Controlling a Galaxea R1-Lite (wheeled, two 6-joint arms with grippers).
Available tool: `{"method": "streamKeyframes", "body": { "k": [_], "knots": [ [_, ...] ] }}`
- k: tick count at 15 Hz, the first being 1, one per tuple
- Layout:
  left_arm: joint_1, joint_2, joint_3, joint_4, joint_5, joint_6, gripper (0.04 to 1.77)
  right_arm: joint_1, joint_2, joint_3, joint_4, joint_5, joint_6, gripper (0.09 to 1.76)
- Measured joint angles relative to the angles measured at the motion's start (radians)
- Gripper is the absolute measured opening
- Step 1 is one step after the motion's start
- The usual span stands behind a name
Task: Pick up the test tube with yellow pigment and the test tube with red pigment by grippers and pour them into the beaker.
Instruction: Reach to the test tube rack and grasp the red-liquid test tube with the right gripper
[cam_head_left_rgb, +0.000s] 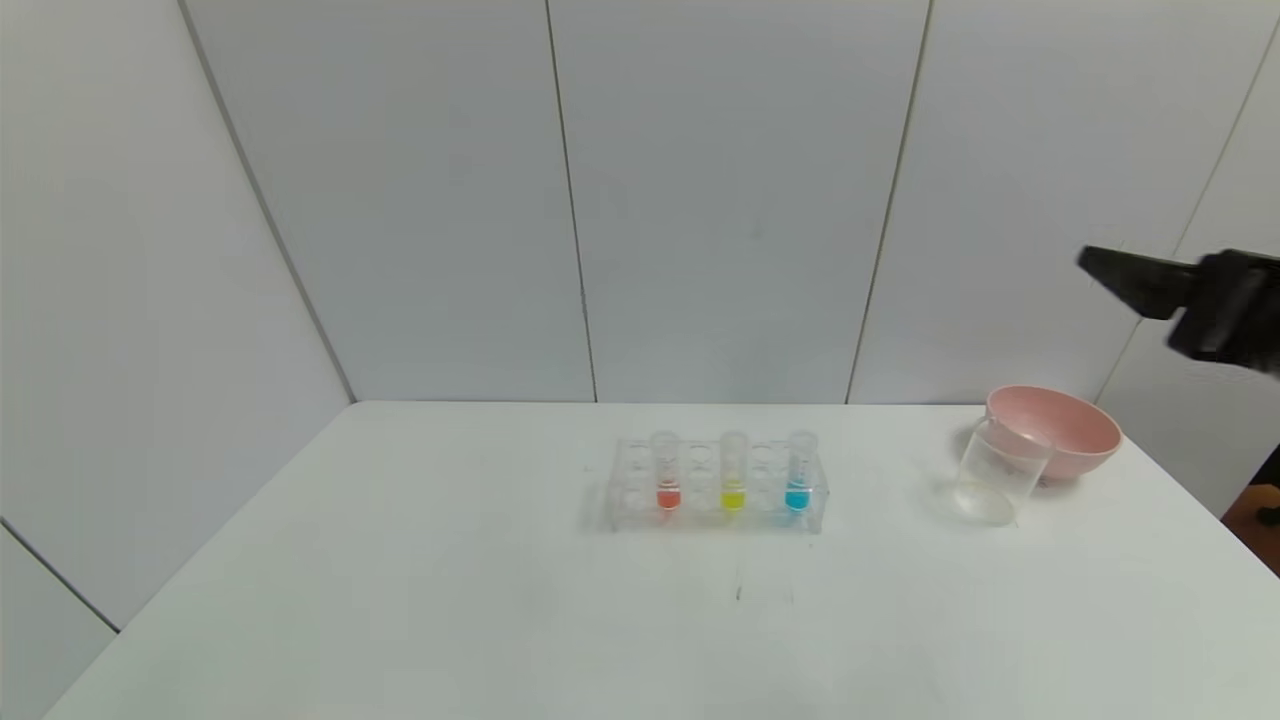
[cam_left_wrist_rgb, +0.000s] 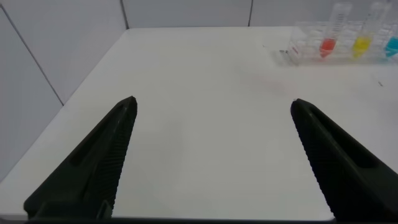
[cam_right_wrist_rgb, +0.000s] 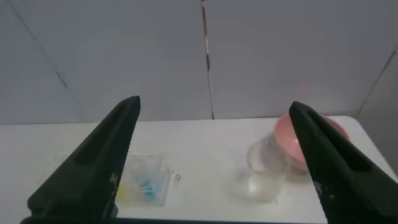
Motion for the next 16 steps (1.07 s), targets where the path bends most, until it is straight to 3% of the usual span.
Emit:
{"method": "streamKeyframes", "body": {
  "k": [4,8,11,16],
  "knots": [
    [0.0,0.0,0.0,0.0,0.0,0.0,1.76,0.302,0.234,-0.03,-0.209,-0.27,0.044,1.71],
    [0.0,0.0,0.0,0.0,0.0,0.0,1.76,0.485,0.458,-0.085,-0.437,-0.516,0.051,1.71],
    [0.0,0.0,0.0,0.0,0.0,0.0,1.76,0.572,0.601,-0.158,-0.467,-0.579,0.05,1.71],
    [0.0,0.0,0.0,0.0,0.0,0.0,1.76,0.647,0.809,-0.322,-0.461,-0.593,0.048,1.71]
  ]
}}
